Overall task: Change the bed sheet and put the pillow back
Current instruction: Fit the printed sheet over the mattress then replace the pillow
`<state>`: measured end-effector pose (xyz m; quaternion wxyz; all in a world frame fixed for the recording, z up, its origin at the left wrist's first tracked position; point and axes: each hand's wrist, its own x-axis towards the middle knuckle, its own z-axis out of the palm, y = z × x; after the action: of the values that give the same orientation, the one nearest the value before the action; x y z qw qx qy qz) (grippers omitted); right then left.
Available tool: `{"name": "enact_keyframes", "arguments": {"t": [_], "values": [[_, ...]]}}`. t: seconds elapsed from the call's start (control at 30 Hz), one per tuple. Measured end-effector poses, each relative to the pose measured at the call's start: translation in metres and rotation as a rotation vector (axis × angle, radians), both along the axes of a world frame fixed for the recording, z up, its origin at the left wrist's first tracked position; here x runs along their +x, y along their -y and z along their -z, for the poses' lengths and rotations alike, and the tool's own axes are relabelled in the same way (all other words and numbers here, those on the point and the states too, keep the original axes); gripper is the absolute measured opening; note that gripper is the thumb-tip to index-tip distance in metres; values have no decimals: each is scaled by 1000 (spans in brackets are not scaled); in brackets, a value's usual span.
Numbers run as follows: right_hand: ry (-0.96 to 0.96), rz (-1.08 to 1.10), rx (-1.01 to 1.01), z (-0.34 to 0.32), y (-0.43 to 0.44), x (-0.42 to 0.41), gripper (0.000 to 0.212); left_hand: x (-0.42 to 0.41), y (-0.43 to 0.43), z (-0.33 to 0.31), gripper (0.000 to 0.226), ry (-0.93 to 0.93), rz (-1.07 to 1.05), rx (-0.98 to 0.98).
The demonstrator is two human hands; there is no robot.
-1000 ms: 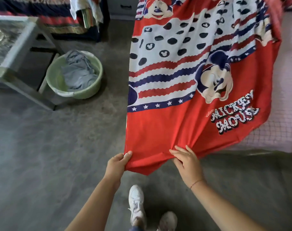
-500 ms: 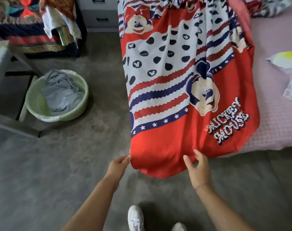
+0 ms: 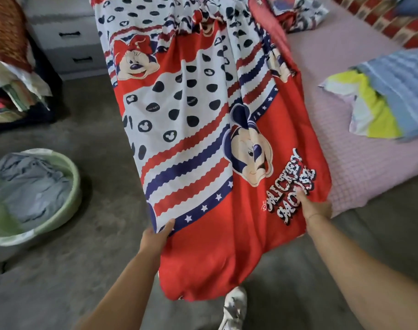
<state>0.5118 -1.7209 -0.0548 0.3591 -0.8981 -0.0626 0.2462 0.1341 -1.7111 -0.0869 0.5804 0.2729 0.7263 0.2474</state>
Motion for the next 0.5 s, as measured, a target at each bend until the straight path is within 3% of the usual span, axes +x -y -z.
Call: {"name": "enact_keyframes", "arguments": {"t": [0.07,0.17,0.33,0.5], "values": [[29,-5,-81,3,-5,7,97,3,5,12,46,30,-34,-50],[14,48,-69,1,-12,19,89,3,7,25,50,-1,-70,-98],[39,-110,25,-11,-10,21,41,-1,5,32,52,-43,-86,-137],[129,-139,-53,-10,38,27,44,-4,14,32,48,-101,-94,-166]]}}
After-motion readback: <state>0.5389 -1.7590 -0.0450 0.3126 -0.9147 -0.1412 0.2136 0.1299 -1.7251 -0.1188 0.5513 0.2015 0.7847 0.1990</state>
